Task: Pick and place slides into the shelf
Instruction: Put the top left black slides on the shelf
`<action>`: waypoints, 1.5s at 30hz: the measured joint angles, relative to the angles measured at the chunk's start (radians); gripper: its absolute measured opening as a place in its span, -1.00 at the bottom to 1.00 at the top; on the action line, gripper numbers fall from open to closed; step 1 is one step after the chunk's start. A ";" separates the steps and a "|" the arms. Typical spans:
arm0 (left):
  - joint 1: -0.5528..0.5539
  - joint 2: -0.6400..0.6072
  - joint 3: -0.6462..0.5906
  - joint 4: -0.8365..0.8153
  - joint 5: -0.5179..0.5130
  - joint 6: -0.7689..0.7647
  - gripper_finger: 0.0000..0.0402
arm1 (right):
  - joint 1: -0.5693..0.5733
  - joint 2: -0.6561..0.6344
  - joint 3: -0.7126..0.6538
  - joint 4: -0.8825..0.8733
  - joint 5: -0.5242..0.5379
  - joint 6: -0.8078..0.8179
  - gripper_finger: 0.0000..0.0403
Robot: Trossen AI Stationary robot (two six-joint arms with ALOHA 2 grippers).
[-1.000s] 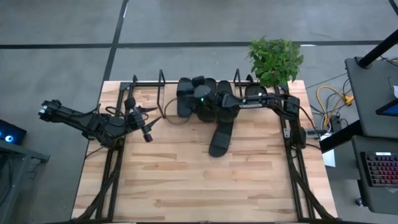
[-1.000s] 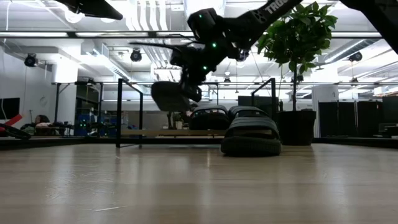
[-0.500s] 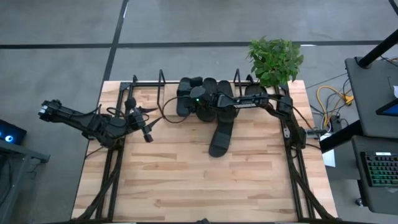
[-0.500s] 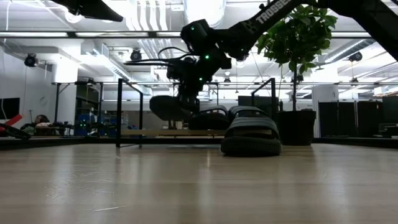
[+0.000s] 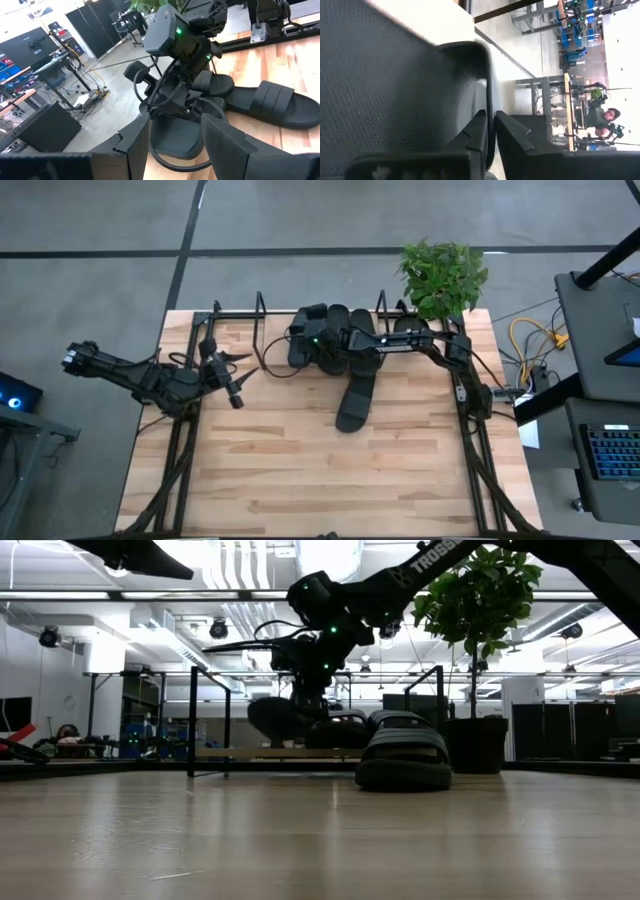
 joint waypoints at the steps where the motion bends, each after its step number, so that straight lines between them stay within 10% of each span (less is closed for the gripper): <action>1: 0.000 -0.002 0.000 0.000 0.000 0.000 -0.19 | 0.001 0.000 0.000 -0.002 0.000 0.000 -0.81; 27: 0.000 -0.008 0.000 -0.002 0.000 0.000 -0.19 | 0.031 -0.002 0.197 -0.343 0.068 0.170 -0.26; 35: 0.000 -0.024 -0.001 -0.009 0.000 0.000 -0.19 | 0.027 -0.002 0.334 -0.545 -0.286 0.193 -0.29; 45: 0.000 -0.083 -0.006 -0.064 0.001 -0.026 -0.19 | 0.042 0.120 0.464 -0.564 -0.151 0.143 -0.30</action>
